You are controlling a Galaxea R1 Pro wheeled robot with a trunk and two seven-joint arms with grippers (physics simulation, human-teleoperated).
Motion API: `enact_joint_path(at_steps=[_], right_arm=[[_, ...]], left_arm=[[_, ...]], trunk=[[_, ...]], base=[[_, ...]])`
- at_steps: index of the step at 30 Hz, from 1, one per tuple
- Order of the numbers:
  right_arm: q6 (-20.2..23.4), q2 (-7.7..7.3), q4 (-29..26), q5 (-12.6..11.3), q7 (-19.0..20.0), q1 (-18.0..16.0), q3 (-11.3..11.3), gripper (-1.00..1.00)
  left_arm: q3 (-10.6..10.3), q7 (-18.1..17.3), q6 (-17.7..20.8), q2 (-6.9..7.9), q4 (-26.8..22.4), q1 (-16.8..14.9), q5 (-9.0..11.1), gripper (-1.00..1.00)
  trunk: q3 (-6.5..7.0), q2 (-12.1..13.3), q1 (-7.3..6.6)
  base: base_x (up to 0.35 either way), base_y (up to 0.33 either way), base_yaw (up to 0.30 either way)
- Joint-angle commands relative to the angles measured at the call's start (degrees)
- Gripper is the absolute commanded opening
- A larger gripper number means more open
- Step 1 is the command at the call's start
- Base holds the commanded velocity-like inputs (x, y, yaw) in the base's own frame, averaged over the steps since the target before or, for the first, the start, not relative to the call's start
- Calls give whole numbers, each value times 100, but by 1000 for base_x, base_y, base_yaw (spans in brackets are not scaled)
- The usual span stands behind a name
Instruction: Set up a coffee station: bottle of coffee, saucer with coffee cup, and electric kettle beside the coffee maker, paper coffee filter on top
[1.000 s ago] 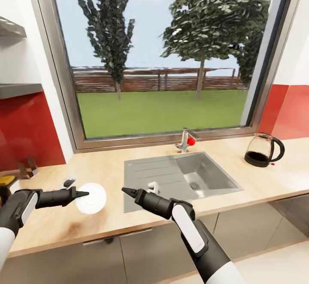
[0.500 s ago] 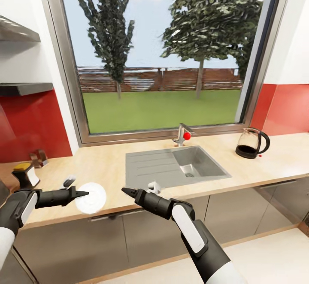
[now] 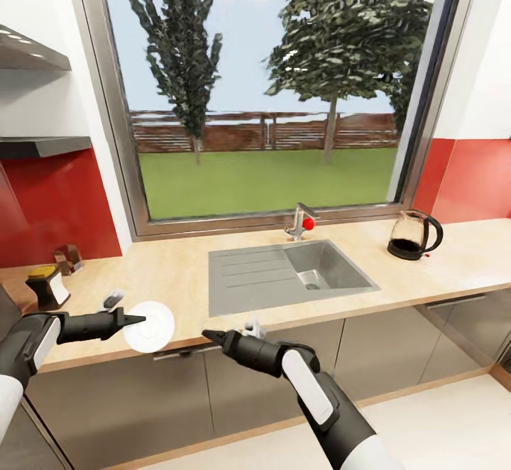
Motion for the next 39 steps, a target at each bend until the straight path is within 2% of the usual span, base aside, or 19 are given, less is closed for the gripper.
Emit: enact_joint_path(at_steps=[1, 6, 9, 10, 13, 16, 20, 23, 25, 28, 39], right_arm=[[30, -31, 253, 3, 15, -2, -3, 100], [47, -172, 1615, 97, 24, -2, 69, 100], [30, -199, 2630, 406, 25, -2, 467, 100], [24, -200, 2778, 469, 25, -2, 546, 100], [-49, -184, 3568, 781, 24, -2, 828, 100], [-406, -179, 4212, 927, 23, -2, 897, 100], [-1454, -209, 5313, 1123, 14, 0, 925, 100], [-2149, -302, 5590, 1307, -13, 108, 929, 100], [-2343, -356, 5635, 1396, -22, 175, 930, 100], [-2520, -420, 5676, 1514, -39, 285, 930, 100], [-3022, -590, 5679, 1548, -269, 362, 930, 100]], left_arm=[[8, -1, 26, 13, 4, -5, 14, -100], [8, -8, 32, 54, 6, -6, 33, -100], [14, -11, 33, 43, 1, 3, 55, -100], [16, -11, 33, 41, 0, 5, 70, -100], [16, -10, 27, 34, -1, 35, 246, -100], [-1, -5, 25, 26, -6, 45, 372, -100], [-17, -178, 5, 28, -15, 53, 425, -100], [-20, -446, -43, 30, -11, 58, 425, -100], [-25, -517, -61, 31, -9, 60, 424, -100], [-29, -583, -87, 16, 2, 71, 432, -100], [-26, -609, -402, -54, 53, 136, 437, -100]], trunk=[[-2, -5, 2], [-2, -5, 2], [-2, -5, 2], [-2, -5, 2], [-2, -5, 2], [-2, -5, 2], [-2, -5, 2], [-2, -5, 2], [-2, -5, 2], [-2, -5, 2], [-2, -5, 2]], base=[[0, 0, 0], [0, 0, 0], [0, 0, 0], [0, 0, 0], [0, 0, 0], [0, 0, 0], [0, 0, 0], [0, 0, 0], [0, 0, 0], [0, 0, 0], [0, 0, 0]])
